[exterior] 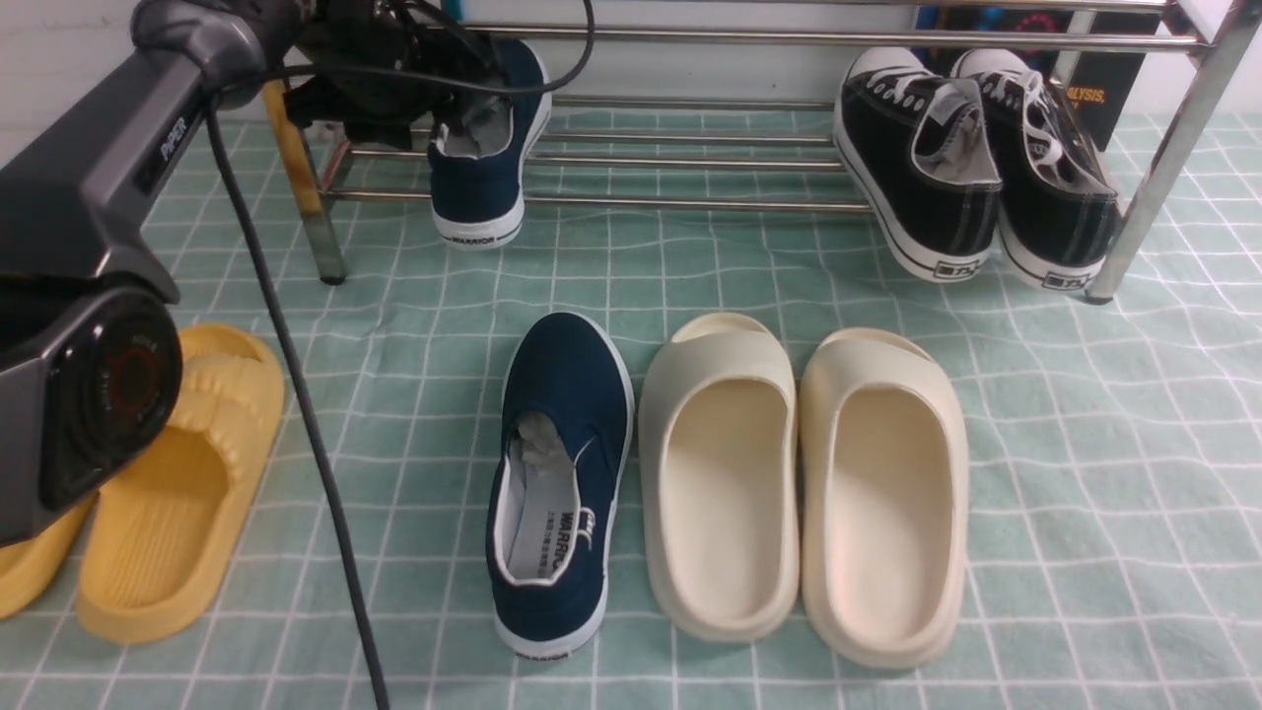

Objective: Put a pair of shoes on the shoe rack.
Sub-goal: Use the left arm to put a shoe into the shoe rack, then use the left arm to grab the shoe closest to it

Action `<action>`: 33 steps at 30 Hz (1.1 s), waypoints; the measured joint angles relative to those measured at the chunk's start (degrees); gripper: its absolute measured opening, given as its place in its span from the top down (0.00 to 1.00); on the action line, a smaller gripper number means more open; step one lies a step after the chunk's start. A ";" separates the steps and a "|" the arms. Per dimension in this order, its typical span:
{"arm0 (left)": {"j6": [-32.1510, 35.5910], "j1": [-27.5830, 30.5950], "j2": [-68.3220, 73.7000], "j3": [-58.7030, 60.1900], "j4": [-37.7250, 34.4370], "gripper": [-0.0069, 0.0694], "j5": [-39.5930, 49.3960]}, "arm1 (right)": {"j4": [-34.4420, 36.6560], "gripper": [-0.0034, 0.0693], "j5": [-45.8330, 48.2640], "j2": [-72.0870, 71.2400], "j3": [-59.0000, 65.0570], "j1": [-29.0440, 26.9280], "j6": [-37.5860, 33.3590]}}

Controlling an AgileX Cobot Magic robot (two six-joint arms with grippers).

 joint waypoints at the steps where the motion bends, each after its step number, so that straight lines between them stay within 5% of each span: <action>1: 0.65 0.00 -0.83 0.00 0.07 0.34 2.63 | 0.00 0.62 0.00 0.00 0.00 0.00 0.00; 5: 5.56 0.00 -6.43 -0.11 -0.47 0.29 12.77 | 0.00 0.62 0.00 0.00 0.00 0.00 0.00; 10: 6.23 -0.12 -14.69 7.86 -6.19 0.28 13.55 | 0.00 0.62 0.00 0.00 0.00 0.00 0.00; 16: 11.94 -5.89 -25.08 37.98 -13.11 0.28 12.65 | 0.00 0.62 0.00 0.00 0.00 0.00 0.00; 24: 7.04 -17.58 -26.29 54.47 -3.61 0.32 1.69 | 0.00 0.62 0.00 0.00 0.00 0.00 0.00; 33: 0.92 -17.64 -25.71 54.73 2.19 0.49 -2.38 | 0.00 0.62 0.00 0.00 0.00 0.00 0.00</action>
